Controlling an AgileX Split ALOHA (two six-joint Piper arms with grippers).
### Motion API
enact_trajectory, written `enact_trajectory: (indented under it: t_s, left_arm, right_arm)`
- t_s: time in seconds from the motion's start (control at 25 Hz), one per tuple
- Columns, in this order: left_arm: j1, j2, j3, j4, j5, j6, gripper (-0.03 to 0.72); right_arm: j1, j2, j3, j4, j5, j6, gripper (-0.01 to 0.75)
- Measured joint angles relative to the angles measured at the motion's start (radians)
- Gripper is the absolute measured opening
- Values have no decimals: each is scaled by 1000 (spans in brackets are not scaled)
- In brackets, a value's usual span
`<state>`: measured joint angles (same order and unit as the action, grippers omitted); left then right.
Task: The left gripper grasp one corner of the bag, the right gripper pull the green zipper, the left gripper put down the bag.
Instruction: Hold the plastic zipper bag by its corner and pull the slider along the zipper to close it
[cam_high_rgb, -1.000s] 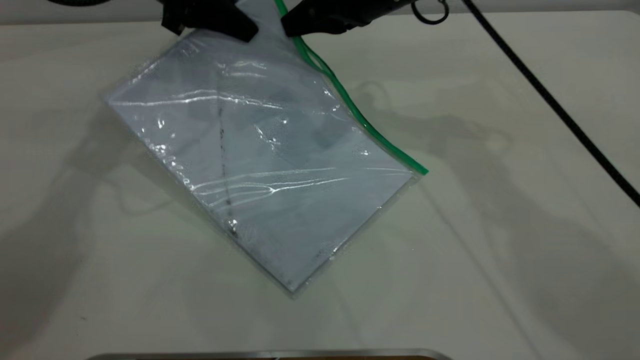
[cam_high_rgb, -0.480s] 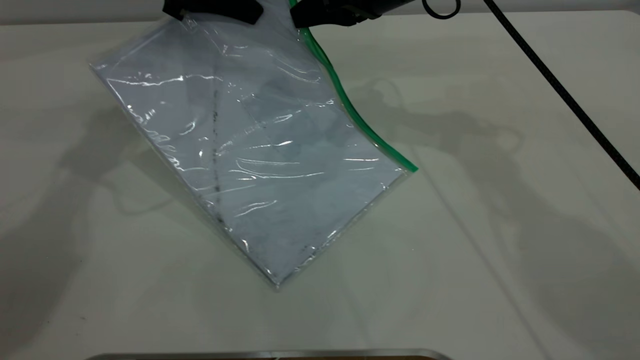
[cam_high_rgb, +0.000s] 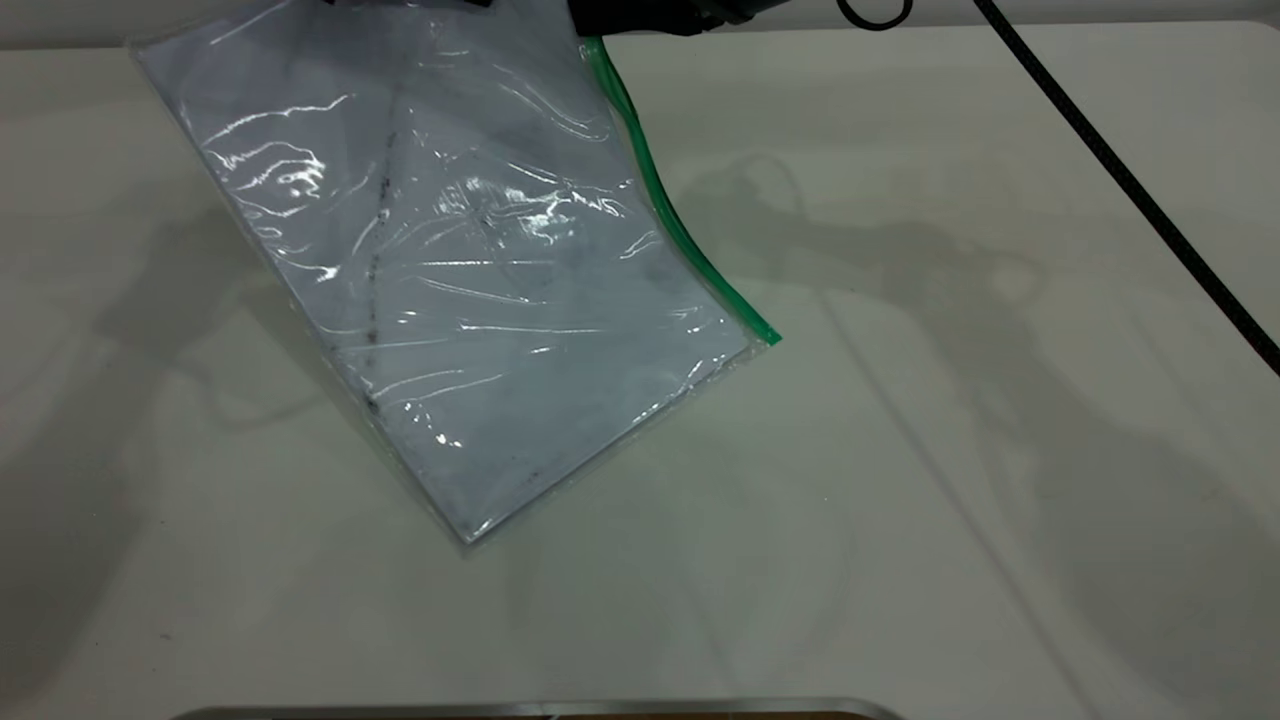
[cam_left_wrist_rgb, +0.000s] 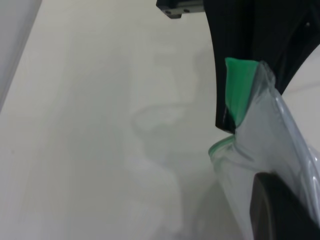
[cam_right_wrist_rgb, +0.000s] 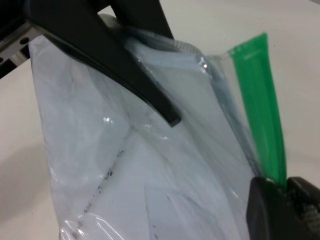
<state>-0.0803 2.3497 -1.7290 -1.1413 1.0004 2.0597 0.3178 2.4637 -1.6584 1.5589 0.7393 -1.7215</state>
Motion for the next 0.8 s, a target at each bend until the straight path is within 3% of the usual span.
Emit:
enact_trajectory:
  t_s: [0.8]
  left_arm:
    - [8, 0, 5, -87, 6, 49, 57]
  right_arm:
    - [-5, 0, 1, 0, -16, 1, 61]
